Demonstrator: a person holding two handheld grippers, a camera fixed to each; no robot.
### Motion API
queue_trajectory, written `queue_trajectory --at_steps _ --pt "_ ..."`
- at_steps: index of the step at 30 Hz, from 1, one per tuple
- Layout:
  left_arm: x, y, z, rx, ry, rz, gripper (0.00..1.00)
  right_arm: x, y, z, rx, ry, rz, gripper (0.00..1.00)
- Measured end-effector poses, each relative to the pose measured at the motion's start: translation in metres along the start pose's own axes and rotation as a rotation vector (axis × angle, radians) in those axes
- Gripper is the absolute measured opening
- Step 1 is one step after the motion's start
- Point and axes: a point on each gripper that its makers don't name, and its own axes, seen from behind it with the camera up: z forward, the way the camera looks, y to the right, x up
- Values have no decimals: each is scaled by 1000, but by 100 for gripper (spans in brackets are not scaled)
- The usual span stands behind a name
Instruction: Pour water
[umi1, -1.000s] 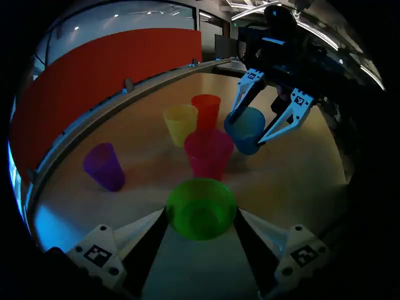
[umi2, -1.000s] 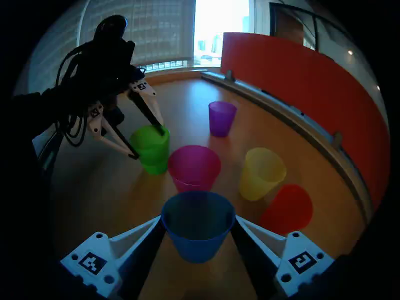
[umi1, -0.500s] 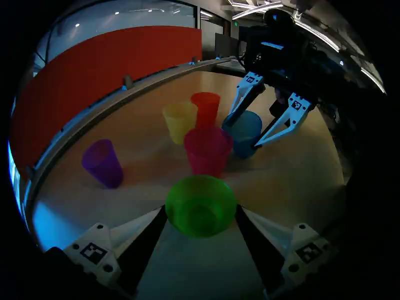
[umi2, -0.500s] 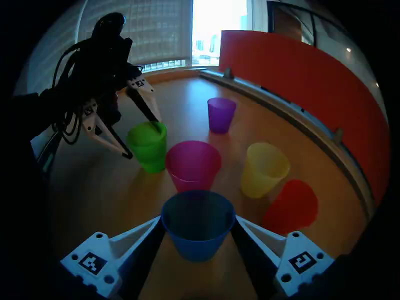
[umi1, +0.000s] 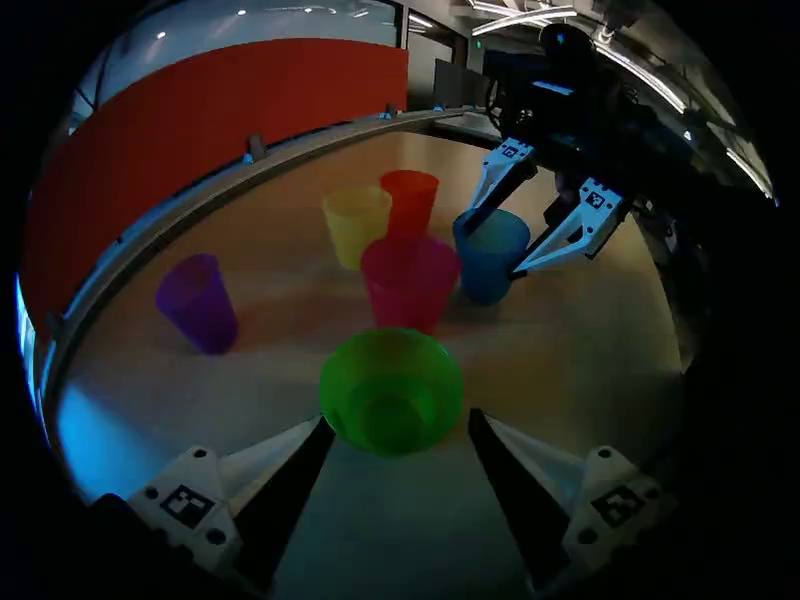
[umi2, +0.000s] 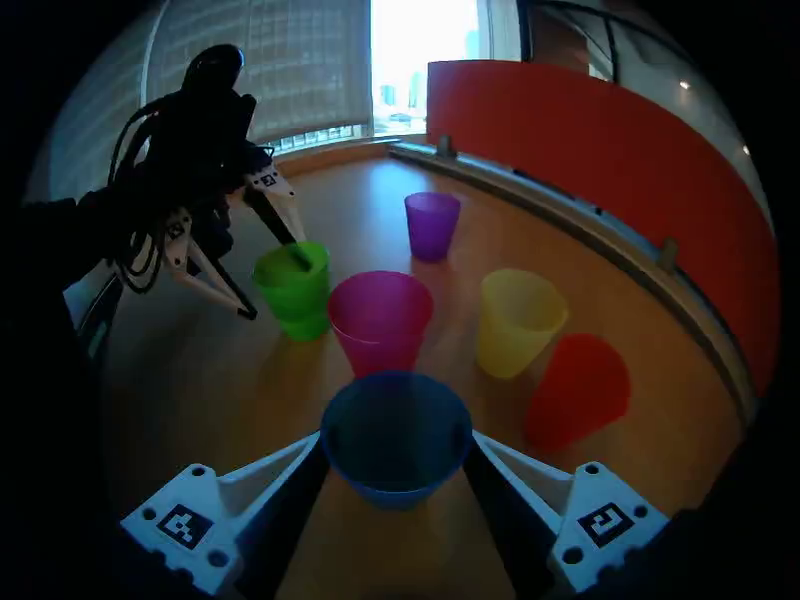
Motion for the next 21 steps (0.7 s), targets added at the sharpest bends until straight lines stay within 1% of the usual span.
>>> queue_trajectory --at_steps 5,10,12,14,16,21 --pt "-3 1 2 9 -8 2 98 -9 0 -4 -8 -12 12 92" --pt "-4 2 2 14 -15 3 98 -14 -1 -5 -19 -18 7 93" --pt "-5 2 2 16 -18 3 98 -15 -1 -5 -24 -16 10 94" --pt "-7 3 1 19 -21 4 98 -15 -1 -6 -24 -15 16 98" --pt "-9 2 0 26 -21 5 98 -17 -1 -8 -26 -16 22 100" --pt "-13 0 -8 47 -18 -4 98 -21 0 -16 -43 -12 29 100"
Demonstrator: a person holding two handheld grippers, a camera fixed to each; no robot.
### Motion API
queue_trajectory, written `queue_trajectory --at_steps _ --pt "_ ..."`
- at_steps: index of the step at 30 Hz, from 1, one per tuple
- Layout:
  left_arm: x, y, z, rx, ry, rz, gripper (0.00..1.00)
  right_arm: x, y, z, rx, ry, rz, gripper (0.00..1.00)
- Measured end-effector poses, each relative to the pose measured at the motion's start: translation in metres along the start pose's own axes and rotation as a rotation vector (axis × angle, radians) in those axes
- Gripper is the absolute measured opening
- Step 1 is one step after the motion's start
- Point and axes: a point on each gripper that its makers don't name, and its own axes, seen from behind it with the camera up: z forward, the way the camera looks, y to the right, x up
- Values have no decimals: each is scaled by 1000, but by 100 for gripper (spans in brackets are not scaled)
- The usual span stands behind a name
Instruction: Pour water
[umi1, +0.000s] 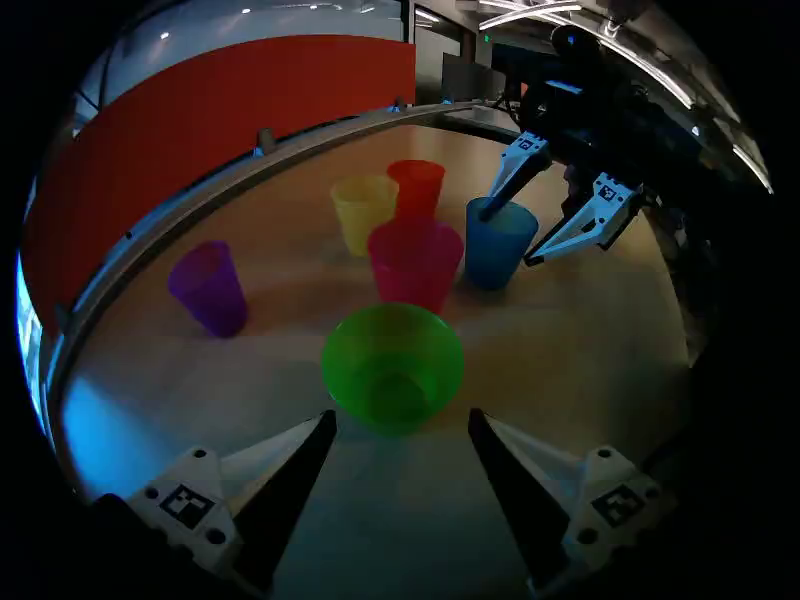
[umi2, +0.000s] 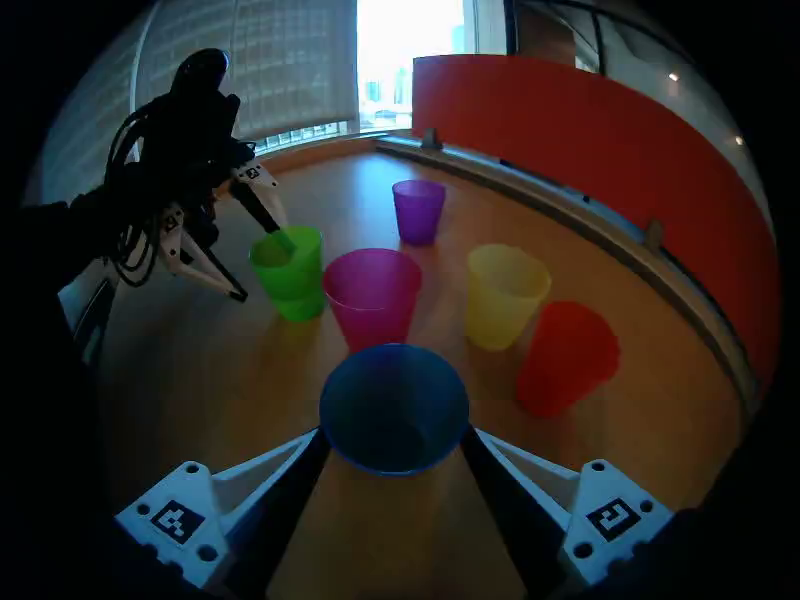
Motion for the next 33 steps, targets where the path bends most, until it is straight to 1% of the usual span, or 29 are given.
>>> queue_trajectory --at_steps 8,12,17,21,27,33 --pt "-6 3 -18 28 24 -31 98 -8 -3 -19 -34 14 15 100" --pt "-11 2 -29 56 41 -55 98 -13 -5 -31 -58 30 31 100" --pt "-13 -4 -46 110 81 -103 98 -17 -5 -47 -89 66 68 100" --pt "-13 -5 -59 148 121 -136 98 -20 -5 -58 -113 90 99 100" --pt "-14 -8 -74 209 162 -162 98 -24 -3 -71 -153 113 125 100" --pt "-9 -15 -88 292 224 -181 98 -20 4 -86 -210 155 146 100"
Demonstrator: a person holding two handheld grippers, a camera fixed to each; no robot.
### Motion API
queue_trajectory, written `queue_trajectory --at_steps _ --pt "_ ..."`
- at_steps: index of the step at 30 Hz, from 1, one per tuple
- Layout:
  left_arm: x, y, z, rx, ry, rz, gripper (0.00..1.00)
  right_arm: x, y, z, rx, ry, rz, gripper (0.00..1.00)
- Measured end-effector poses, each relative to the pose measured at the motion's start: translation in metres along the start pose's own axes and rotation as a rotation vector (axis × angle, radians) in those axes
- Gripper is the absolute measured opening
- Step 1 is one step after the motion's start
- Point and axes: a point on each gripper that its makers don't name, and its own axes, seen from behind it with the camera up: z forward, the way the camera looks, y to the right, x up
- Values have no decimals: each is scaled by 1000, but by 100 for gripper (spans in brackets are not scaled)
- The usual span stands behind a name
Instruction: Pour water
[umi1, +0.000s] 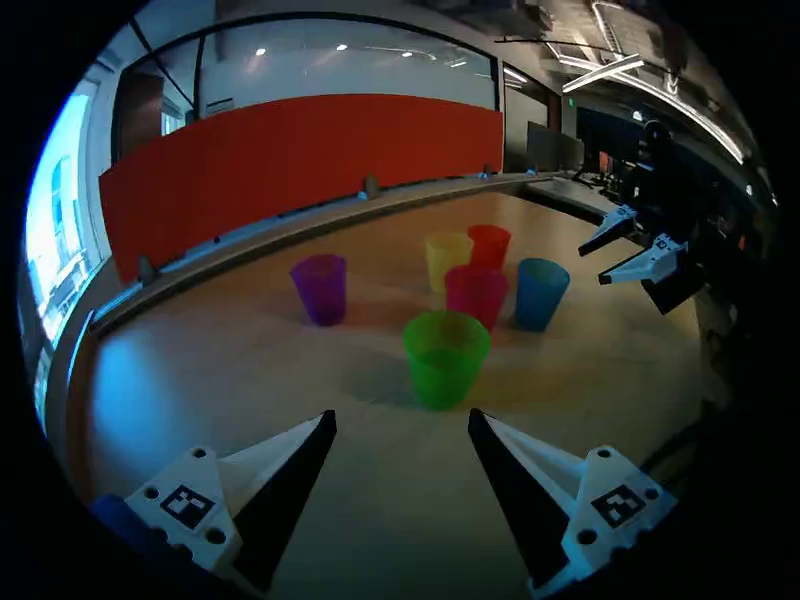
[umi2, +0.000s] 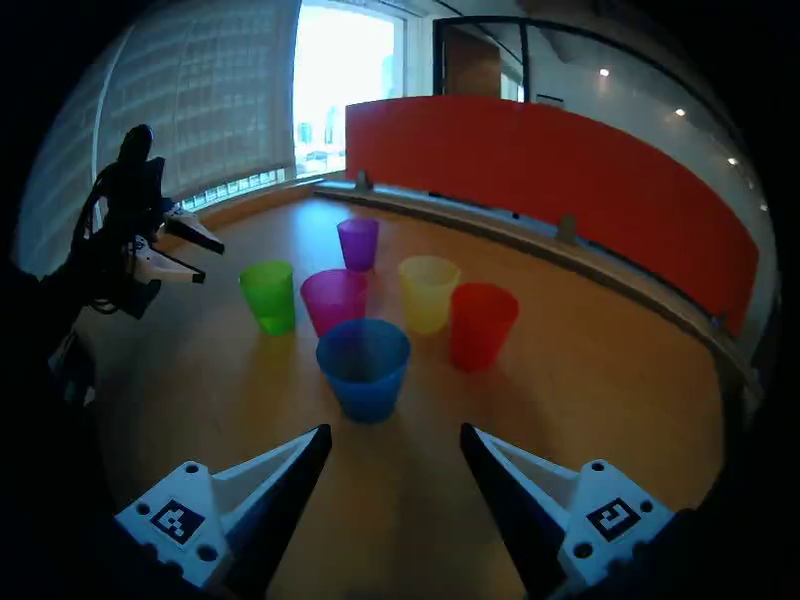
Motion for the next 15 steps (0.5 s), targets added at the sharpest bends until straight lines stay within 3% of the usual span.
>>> queue_trajectory --at_steps 9,15 --pt "24 -17 -21 136 146 -30 98 22 12 -19 -108 108 33 100" --pt "38 -34 -39 247 260 -91 98 34 24 -28 -212 180 55 100"
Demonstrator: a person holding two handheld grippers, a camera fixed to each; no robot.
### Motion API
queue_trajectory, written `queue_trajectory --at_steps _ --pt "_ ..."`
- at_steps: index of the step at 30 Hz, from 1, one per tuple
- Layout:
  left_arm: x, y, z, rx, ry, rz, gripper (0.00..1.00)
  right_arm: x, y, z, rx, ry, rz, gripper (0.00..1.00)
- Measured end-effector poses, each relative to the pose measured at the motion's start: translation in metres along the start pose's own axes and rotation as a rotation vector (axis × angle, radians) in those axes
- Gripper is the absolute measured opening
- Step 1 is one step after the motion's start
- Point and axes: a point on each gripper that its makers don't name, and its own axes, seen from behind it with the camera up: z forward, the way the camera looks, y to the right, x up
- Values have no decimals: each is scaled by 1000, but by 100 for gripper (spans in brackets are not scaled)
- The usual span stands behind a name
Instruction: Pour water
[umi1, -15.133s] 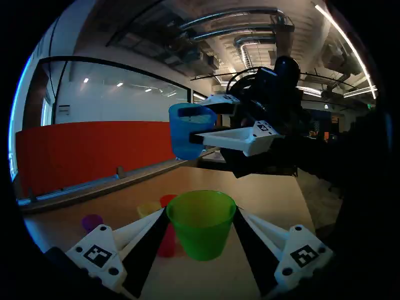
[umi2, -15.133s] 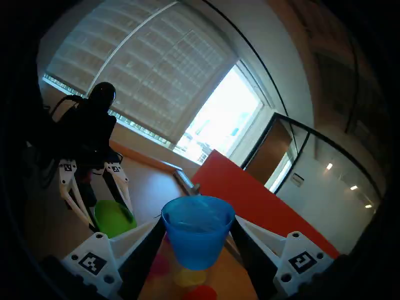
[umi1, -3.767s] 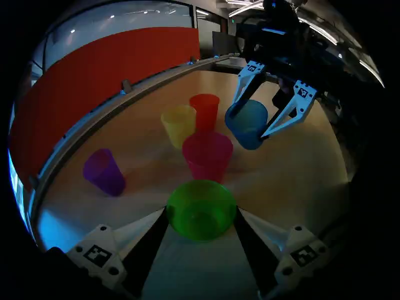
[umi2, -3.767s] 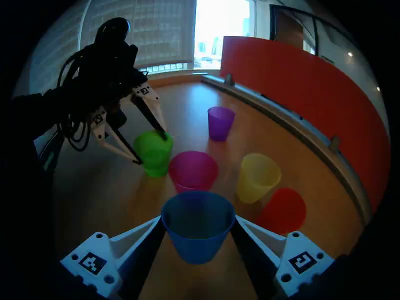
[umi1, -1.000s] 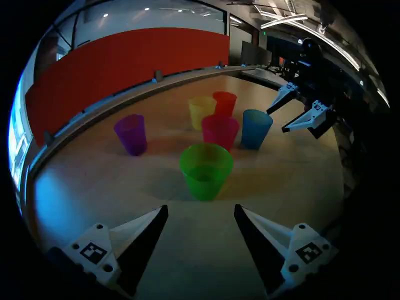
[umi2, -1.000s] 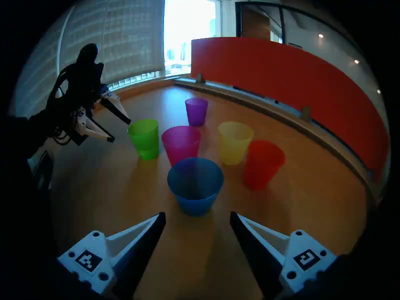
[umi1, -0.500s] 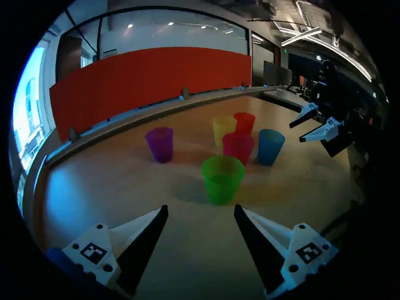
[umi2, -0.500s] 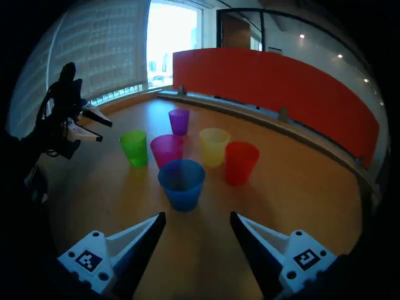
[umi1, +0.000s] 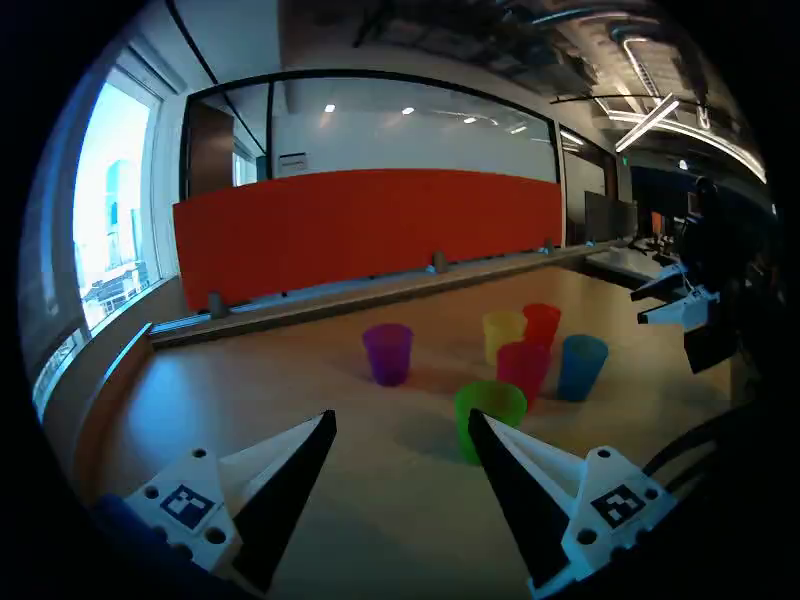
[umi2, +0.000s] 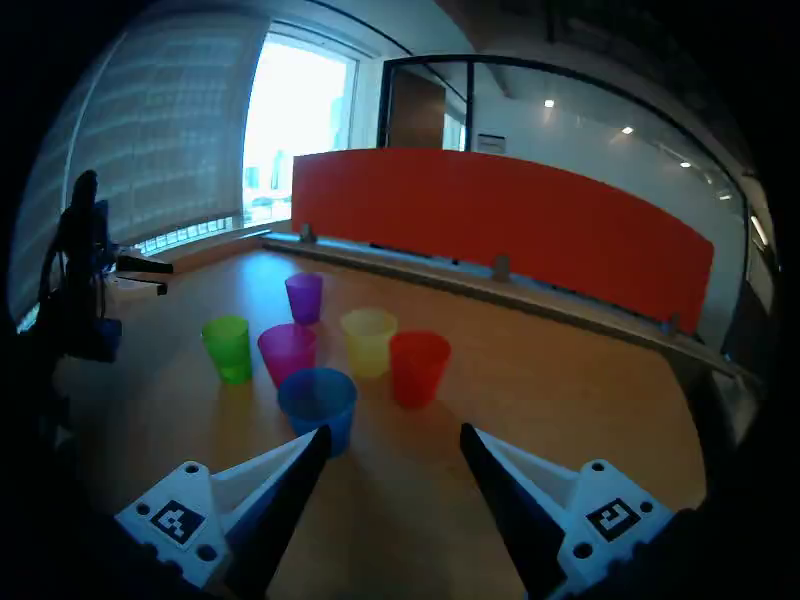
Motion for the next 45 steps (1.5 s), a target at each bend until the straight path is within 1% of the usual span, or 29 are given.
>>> queue_trajectory --at_steps 2,5,8,12,14,17,21,23,26,33,38,41,45 --pt "6 -5 -5 36 40 -28 98 5 5 -2 -40 31 14 100" --pt "13 -10 -11 79 90 -65 98 9 12 -4 -96 73 38 100" --pt "16 -14 -16 120 131 -87 98 16 22 -7 -162 118 64 100" --pt "15 -18 -19 167 154 -98 98 26 37 -12 -256 187 87 100" --pt "14 -20 -20 191 156 -101 98 32 43 -17 -304 221 92 100" --pt "18 -21 -23 218 179 -106 98 40 51 -26 -365 273 106 100" --pt "24 -21 -26 242 215 -112 98 45 60 -35 -425 323 121 100" --pt "25 -20 -27 253 227 -112 98 44 63 -38 -448 335 127 100" --pt "27 -21 -28 274 239 -101 98 40 65 -38 -464 339 133 99" --pt "30 -28 -32 349 258 -67 98 37 69 -40 -490 336 143 100" --pt "20 -29 -30 385 258 -68 98 33 68 -39 -494 322 160 100" --pt "16 -31 -31 408 262 -70 98 30 72 -40 -509 311 167 100" --pt "17 -33 -32 420 286 -71 98 31 77 -45 -533 303 164 100"
